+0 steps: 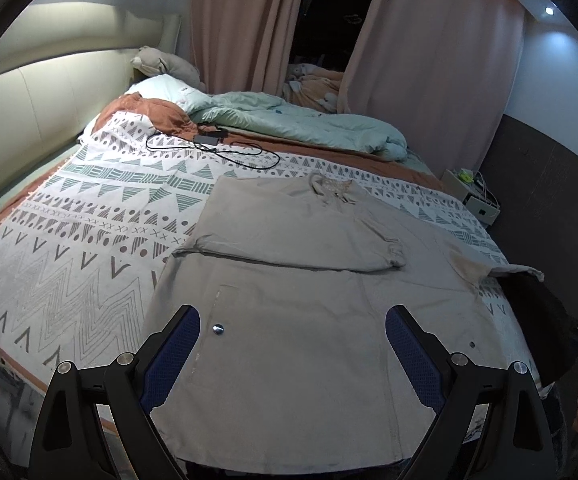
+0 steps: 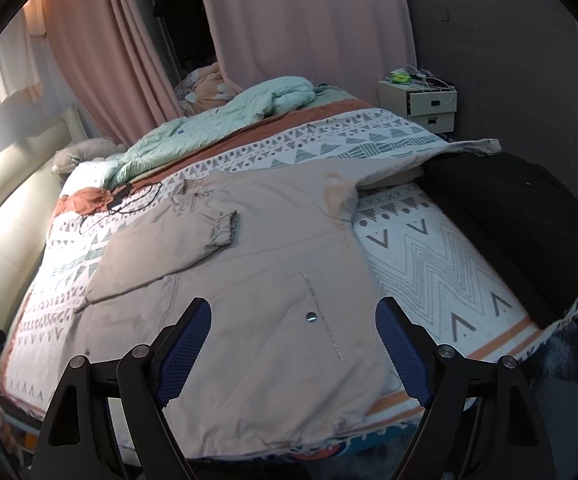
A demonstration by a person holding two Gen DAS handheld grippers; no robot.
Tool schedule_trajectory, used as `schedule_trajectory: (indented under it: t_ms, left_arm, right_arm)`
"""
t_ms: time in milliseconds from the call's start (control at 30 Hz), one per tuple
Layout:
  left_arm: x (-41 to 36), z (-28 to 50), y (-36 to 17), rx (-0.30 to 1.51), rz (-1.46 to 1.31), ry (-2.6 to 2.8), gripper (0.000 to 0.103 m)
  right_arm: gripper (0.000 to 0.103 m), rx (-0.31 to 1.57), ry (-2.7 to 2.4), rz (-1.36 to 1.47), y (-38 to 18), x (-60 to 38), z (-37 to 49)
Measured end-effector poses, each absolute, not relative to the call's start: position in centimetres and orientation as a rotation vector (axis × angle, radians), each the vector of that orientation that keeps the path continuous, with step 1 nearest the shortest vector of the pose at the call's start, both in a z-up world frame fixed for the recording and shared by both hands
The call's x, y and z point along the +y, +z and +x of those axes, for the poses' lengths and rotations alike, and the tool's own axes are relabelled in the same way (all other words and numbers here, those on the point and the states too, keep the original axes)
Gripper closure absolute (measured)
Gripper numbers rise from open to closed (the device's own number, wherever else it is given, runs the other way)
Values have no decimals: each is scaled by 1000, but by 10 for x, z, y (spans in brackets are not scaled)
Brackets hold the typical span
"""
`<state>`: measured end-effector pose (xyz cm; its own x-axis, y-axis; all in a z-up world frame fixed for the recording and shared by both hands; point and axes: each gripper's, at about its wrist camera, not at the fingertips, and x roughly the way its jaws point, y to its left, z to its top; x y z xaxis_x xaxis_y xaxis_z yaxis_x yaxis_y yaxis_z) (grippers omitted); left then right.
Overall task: Fold large clothes
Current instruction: 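Withdraw both tools and move the right gripper toward the other sleeve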
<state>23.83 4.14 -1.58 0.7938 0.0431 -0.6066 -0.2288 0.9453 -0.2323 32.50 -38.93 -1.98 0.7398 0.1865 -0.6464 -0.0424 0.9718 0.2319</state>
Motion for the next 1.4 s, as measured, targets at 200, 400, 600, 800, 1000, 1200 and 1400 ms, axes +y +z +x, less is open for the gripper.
schedule_trajectory:
  t_ms: [200, 400, 600, 800, 1000, 1200, 1400]
  left_arm:
    - [21, 215, 4, 627, -286, 106, 8]
    - [7, 205, 26, 612, -265, 69, 8]
    - [-10, 207, 41, 604, -251, 48, 8]
    - [-29, 219, 57, 585, -229, 39, 8]
    - [-37, 244, 64, 596, -215, 31, 8]
    - [-38, 281, 62, 609, -208, 35, 8]
    - [-39, 328, 55, 611, -232, 28, 8]
  right_arm:
    - [19, 699, 103, 240, -5, -418, 301]
    - [19, 655, 71, 278, 14, -442, 286]
    - [19, 625, 55, 330, 19, -467, 287]
    - [19, 585, 0, 350, 21, -478, 295]
    - [19, 583, 17, 414, 16, -479, 326]
    - [19, 573, 27, 434, 10, -476, 365]
    - [19, 526, 21, 592, -2, -496, 404]
